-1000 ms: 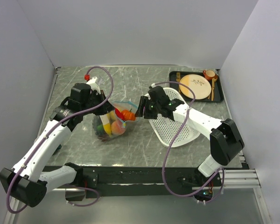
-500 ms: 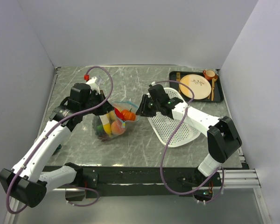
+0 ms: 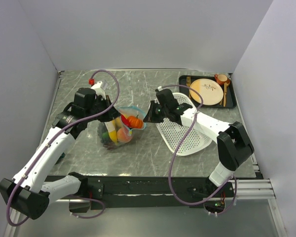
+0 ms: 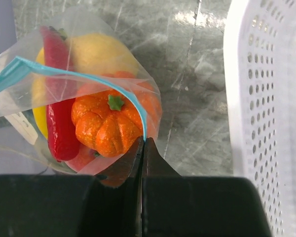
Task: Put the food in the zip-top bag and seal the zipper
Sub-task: Adjust the zipper food storage bag at the center of the board.
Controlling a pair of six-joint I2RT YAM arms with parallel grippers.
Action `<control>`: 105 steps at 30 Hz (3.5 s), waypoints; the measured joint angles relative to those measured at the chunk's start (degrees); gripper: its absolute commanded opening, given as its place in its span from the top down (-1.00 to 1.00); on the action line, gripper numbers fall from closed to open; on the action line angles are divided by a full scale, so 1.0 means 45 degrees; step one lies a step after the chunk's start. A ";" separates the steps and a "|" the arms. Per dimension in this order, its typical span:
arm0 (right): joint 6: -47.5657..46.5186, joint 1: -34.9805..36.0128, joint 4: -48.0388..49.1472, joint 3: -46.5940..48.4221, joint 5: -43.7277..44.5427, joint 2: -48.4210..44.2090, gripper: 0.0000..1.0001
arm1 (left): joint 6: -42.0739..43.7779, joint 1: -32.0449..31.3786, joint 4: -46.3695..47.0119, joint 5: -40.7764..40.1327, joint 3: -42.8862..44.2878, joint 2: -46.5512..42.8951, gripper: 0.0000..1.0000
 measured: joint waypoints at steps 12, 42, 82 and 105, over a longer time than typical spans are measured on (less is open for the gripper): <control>-0.0223 0.0816 0.2108 -0.1355 0.0466 -0.2521 1.00 | -0.0588 0.0005 0.1107 0.0568 0.0000 0.0782 0.85; 0.0189 0.1209 0.2108 -0.0753 0.2652 -0.1953 1.00 | -0.1229 -0.1642 0.1972 0.0515 0.0015 0.2137 -0.62; -0.1302 0.1083 0.1753 -0.0685 0.2331 -0.1967 0.96 | 0.3104 0.0753 -0.1511 0.2633 0.7446 0.8748 -0.44; -0.1773 0.1098 0.1559 -0.0253 0.2225 -0.1967 0.95 | 0.4512 0.0500 -0.4104 0.3332 1.0025 1.0652 0.16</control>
